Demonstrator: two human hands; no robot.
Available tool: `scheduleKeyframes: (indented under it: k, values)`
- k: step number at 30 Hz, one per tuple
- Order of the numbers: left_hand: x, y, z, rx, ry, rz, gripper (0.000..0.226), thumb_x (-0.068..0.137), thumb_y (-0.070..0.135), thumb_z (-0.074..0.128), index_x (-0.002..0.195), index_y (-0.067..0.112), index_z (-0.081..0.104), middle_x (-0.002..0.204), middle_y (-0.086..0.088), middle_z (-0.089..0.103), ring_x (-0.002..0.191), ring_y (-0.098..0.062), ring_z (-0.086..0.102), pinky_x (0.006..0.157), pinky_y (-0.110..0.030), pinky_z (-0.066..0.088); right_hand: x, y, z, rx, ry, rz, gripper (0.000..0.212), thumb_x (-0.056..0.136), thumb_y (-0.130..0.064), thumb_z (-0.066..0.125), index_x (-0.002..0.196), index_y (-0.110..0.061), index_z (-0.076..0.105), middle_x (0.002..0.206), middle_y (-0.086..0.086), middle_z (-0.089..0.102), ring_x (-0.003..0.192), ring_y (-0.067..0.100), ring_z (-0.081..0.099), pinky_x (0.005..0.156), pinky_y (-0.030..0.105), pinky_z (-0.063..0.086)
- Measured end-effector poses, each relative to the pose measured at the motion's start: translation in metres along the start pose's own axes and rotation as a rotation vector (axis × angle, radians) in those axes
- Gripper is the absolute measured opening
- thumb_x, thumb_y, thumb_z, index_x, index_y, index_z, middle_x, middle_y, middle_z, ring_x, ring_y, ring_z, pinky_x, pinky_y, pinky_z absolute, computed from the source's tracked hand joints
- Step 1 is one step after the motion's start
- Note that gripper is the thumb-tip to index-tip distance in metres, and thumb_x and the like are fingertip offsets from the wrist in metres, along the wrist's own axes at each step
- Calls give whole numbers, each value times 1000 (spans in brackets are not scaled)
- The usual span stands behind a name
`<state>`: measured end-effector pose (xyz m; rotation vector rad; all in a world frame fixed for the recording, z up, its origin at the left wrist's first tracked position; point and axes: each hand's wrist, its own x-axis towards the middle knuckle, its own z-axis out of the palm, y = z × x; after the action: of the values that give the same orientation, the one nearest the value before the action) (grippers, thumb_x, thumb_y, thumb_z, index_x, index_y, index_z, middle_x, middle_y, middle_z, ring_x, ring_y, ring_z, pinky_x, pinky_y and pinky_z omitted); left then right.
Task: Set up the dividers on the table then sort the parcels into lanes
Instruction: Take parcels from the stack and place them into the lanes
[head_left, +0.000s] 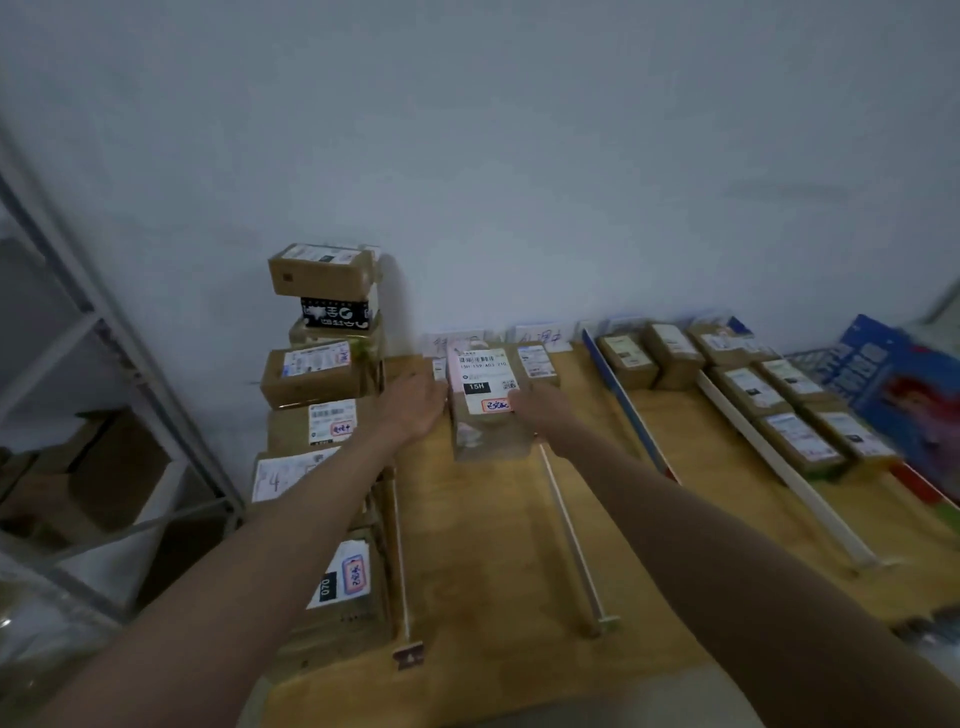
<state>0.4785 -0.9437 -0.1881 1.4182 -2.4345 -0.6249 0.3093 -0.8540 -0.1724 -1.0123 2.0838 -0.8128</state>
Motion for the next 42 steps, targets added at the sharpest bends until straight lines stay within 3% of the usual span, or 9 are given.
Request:
scheduleKeyframes:
  k: [5, 8, 12, 14, 23, 27, 32, 42]
  values:
    - [0, 30, 41, 216, -39, 105, 47, 103, 44, 26, 133, 18, 51, 134, -10, 52, 120, -32, 52, 94, -43, 46, -16, 51, -35, 50, 143, 63, 34, 91, -23, 45, 106, 1, 63, 114, 20, 65, 103, 37, 62, 90, 50, 54]
    - [-4, 54, 60, 315, -52, 194, 47, 102, 42, 29, 136, 16, 49, 137, -12, 51, 123, -33, 50, 100, -44, 41, -32, 75, -54, 89, 243, 111, 21, 91, -18, 44, 95, -5, 59, 106, 15, 63, 101, 34, 62, 87, 53, 54]
    - [-5, 86, 88, 367, -90, 267, 50, 102, 45, 31, 141, 16, 45, 143, -11, 46, 128, -32, 47, 105, -44, 36, -44, 112, -83, 58, 312, 169, 40, 99, -21, 41, 125, 8, 50, 130, 25, 53, 118, 40, 53, 98, 53, 47]
    - [-7, 104, 102, 366, -113, 302, 51, 103, 45, 30, 143, 18, 43, 146, -8, 44, 130, -29, 45, 107, -41, 34, -45, 134, -98, 54, 341, 209, 44, 98, -26, 43, 128, 6, 47, 130, 22, 53, 116, 38, 55, 95, 52, 49]
    - [-1, 196, 175, 373, -181, 327, 51, 103, 45, 29, 147, 20, 39, 148, -4, 41, 132, -28, 43, 108, -40, 33, -41, 236, -180, 57, 351, 293, 42, 98, -31, 45, 124, 2, 52, 121, 16, 60, 109, 32, 59, 91, 49, 53]
    - [2, 239, 210, 359, -181, 312, 51, 103, 44, 30, 147, 20, 38, 147, -5, 42, 131, -27, 44, 107, -40, 33, -37, 275, -224, -7, 334, 293, 35, 99, -25, 43, 117, 1, 57, 115, 15, 62, 107, 30, 60, 94, 48, 51]
    - [7, 284, 248, 367, -132, 245, 50, 103, 44, 30, 147, 20, 37, 146, -4, 43, 129, -26, 46, 107, -38, 32, -12, 322, -274, -57, 307, 240, 44, 100, -25, 42, 128, 8, 51, 127, 22, 57, 117, 34, 55, 100, 48, 46]
    - [39, 323, 281, 370, -67, 125, 50, 103, 42, 31, 146, 18, 38, 146, -6, 45, 129, -27, 46, 107, -39, 34, 66, 366, -324, -111, 218, 159, 43, 101, -29, 43, 123, 6, 54, 123, 21, 60, 114, 33, 56, 99, 46, 47]
